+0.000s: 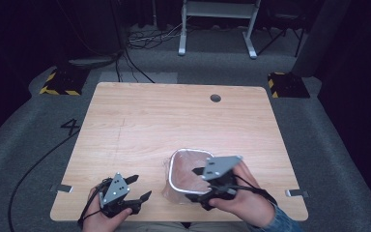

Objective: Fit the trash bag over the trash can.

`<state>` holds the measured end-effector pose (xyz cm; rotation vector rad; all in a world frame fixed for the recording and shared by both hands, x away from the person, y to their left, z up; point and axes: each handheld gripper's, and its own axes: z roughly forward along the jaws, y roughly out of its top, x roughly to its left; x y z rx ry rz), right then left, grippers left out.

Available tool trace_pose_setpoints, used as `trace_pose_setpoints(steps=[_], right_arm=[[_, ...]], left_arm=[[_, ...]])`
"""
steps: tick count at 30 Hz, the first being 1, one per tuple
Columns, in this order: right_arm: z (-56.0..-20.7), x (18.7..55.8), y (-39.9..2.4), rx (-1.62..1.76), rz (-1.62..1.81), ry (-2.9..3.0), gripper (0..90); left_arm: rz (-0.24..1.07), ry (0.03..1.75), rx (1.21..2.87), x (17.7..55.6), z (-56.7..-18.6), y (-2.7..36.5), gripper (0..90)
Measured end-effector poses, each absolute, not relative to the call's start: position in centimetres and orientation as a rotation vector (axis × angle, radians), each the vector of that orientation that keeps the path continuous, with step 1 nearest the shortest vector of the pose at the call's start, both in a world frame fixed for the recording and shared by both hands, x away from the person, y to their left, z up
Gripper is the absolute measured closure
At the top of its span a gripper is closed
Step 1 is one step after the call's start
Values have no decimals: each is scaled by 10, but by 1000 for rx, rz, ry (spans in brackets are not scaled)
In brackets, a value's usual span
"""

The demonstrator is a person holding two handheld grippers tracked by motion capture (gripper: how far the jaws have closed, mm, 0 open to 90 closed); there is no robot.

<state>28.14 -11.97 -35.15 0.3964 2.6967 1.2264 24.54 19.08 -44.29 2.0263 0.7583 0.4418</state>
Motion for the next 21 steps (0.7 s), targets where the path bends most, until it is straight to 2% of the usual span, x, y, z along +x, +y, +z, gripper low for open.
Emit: trace_pose_setpoints(steps=[3,7,14,15,17,21], right_arm=[[-358,265,-154,475,1238,2547,244],[-374,251,-177,597,1332,2433,243],[-427,260,-166,693,1325,2492,261],[-432,264,-164,701,1320,2493,299],[-441,271,-163,730,1332,2495,275],[-449,286,-162,749,1343,2462,279]], left_arm=[[429,696,2040,242,-440,177,322],[394,634,2035,242,-438,157,322],[362,551,2039,253,-443,129,347],[365,557,2042,257,-444,127,353],[374,558,2038,263,-446,125,328],[385,559,2013,277,-452,125,355]])
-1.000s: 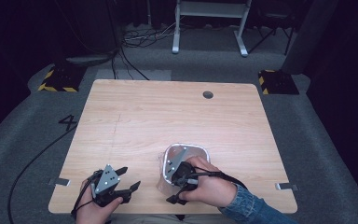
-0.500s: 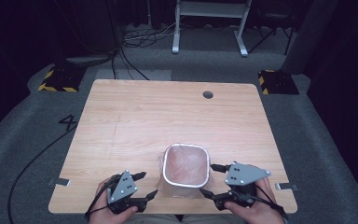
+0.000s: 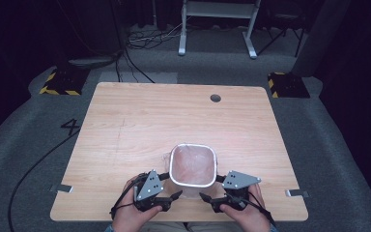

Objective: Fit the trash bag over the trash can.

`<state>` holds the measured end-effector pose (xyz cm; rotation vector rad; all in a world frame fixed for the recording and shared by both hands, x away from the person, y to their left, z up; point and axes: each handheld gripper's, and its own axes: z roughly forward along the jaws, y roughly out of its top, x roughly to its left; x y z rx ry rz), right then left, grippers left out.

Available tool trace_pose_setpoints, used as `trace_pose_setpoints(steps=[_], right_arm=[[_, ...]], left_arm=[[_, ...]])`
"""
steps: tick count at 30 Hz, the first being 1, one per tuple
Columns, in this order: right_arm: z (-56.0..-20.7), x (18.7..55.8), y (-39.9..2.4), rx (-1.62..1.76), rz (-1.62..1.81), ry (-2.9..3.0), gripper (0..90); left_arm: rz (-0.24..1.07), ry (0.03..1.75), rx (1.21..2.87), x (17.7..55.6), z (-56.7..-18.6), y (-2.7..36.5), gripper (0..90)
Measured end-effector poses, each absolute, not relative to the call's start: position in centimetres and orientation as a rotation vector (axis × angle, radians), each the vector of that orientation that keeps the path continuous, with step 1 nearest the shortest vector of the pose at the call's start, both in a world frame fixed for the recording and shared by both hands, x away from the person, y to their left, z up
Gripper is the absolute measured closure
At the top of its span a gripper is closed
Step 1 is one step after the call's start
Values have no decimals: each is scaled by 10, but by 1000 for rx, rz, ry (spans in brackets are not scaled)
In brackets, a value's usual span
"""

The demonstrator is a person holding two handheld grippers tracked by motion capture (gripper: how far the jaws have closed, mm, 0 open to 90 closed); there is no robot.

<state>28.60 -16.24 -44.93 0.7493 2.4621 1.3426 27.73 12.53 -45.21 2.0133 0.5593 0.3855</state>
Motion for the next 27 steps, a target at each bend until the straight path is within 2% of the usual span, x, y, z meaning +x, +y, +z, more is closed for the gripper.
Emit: trace_pose_setpoints(steps=[17,21,27], right_arm=[[-459,361,-147,825,1330,2404,297],[-456,366,-147,852,1357,2392,287],[-439,350,-169,837,1414,2320,282]], left_arm=[[396,667,1945,353,-468,131,380],[393,668,1902,351,-462,135,348],[458,697,1916,332,-449,147,286]])
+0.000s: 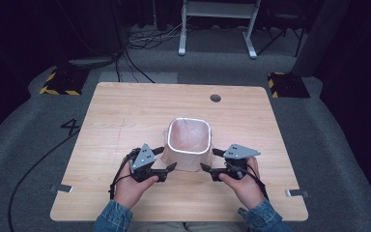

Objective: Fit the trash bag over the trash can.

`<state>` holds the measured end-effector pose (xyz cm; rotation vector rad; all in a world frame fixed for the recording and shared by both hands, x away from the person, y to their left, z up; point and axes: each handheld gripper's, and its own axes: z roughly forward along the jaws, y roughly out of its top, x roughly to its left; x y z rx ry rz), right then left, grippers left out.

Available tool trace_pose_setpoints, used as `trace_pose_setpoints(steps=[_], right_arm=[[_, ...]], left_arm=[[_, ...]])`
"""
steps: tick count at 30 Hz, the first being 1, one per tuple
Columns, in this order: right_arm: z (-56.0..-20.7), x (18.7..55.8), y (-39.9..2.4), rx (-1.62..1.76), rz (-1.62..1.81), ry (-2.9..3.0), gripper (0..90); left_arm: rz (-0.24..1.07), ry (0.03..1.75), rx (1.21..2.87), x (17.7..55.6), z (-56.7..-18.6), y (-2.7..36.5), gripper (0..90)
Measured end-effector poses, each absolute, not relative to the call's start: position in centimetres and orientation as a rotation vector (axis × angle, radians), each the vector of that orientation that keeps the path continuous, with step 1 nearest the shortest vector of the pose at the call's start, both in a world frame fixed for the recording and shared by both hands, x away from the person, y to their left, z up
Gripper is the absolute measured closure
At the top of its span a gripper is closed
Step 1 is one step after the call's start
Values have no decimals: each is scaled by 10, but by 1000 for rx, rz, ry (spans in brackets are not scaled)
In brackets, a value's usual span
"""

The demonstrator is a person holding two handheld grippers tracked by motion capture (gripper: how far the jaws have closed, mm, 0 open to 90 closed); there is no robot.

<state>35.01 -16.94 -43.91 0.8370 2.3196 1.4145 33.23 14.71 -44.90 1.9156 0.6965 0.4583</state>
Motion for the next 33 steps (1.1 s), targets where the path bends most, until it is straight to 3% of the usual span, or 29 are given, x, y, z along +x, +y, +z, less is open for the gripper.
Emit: trace_pose_setpoints(steps=[14,33], right_arm=[[-431,331,-237,925,1293,2248,277],[-466,320,-307,1125,1099,2241,214]], left_arm=[[522,826,2008,299,-432,186,259],[548,1025,2038,296,-451,252,190]])
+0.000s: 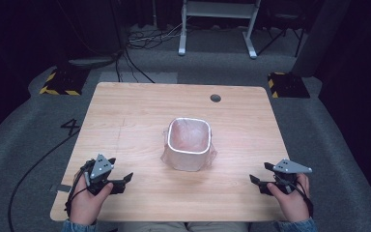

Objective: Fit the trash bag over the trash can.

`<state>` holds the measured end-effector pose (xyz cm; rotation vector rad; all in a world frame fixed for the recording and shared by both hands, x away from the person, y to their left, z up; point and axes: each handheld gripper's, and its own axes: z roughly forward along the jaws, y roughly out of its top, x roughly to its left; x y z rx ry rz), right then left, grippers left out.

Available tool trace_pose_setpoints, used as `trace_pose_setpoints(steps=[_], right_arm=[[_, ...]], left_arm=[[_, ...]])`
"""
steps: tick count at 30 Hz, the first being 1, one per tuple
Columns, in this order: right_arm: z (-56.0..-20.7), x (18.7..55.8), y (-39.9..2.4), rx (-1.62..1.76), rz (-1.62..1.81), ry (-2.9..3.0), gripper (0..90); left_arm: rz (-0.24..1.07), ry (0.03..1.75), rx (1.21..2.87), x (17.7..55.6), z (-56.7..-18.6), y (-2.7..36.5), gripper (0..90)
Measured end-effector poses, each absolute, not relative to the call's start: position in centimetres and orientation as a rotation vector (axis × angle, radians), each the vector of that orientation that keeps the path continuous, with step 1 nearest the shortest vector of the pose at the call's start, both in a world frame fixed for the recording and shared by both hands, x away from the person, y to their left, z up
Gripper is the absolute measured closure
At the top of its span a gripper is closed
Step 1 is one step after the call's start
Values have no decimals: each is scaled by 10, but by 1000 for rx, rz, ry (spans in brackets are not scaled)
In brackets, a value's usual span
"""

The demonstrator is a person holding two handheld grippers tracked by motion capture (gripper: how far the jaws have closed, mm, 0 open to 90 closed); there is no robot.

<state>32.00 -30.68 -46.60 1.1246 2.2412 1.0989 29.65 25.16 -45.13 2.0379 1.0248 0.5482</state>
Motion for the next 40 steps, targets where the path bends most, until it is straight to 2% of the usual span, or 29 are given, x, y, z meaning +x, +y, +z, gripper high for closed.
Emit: trace_pose_setpoints(steps=[7,9,18,25,40], right_arm=[[-478,319,-317,1162,1073,2231,183],[-480,318,-318,1191,1068,2241,154],[-492,323,-321,1184,1014,2307,157],[-505,328,-329,1220,1027,2273,155],[-506,334,-334,1143,1014,2327,109]], left_arm=[[587,1098,2075,297,-462,277,191],[582,1108,2101,297,-465,282,188],[530,1185,2100,301,-482,296,177],[475,1189,2075,304,-492,300,183],[501,1224,2070,309,-506,299,167]])
